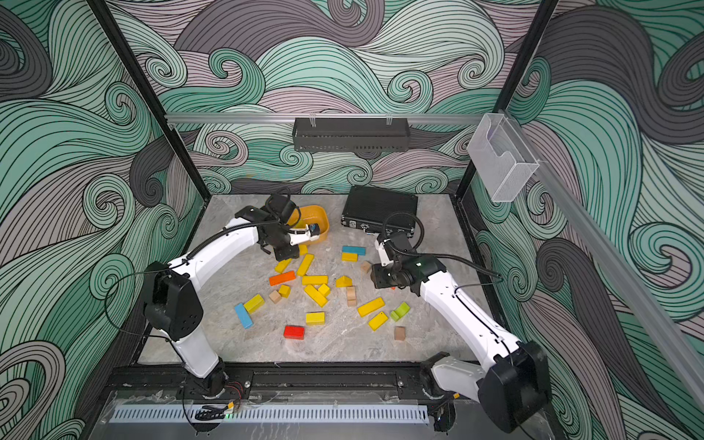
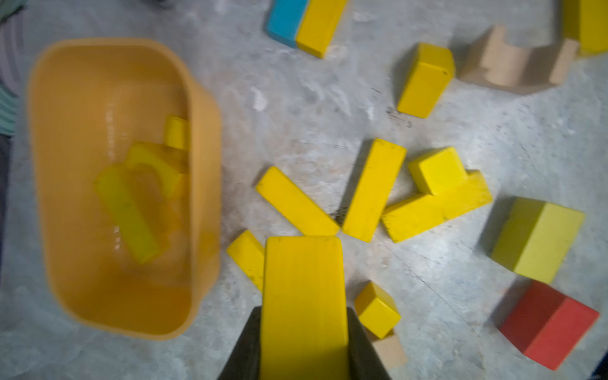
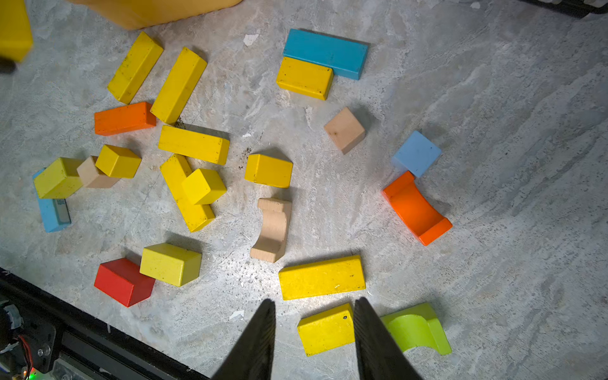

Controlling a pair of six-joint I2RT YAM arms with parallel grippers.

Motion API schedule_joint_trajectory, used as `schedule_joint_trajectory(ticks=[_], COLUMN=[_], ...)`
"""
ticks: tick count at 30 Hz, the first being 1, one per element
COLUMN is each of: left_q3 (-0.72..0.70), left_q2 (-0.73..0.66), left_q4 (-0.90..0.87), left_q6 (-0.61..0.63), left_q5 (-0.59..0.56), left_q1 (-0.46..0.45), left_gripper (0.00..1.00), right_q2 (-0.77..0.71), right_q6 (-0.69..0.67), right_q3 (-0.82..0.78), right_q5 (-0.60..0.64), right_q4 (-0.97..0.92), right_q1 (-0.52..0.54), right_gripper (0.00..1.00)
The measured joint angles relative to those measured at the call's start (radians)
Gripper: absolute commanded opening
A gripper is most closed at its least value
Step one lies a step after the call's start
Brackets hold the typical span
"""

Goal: Pick out the yellow building blocks
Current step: Pick up the building block from the center of the board, then place the building block in the storage box.

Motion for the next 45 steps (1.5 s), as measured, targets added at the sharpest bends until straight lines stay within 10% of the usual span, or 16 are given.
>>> schedule_joint_trajectory(ticks=[12,26,36,45], left_q3=[0.387,0.448,0.448,0.439], left_q2=[0.397,0.542,0.548,0.526], left_q4=[0.003,0.024,0.028,0.027], left_q6=[-0.143,-0.175,-0.185,-0.219], left_q5=[-0.050,-0.124,-0.137,-0.119], left_q1=[0.189,0.209,0.237,0.238], left_gripper=[0.04,0.11,0.50,0.63], right_q2=[0.019,-0.017,0.030,0.074], right_q6=[-0.003,0.053,0.097,0.111], right_q3=[-0.045,-0.148,-0.167,-0.168], right_q5=[-0.024,-0.035,-0.016,-0.008], right_q4=[0.013,-0.035,-0.051,-0.055], right_q1=[0.000,0.019,0.057,0.076], right_gripper=[0.42,0.43,0.45,0.46])
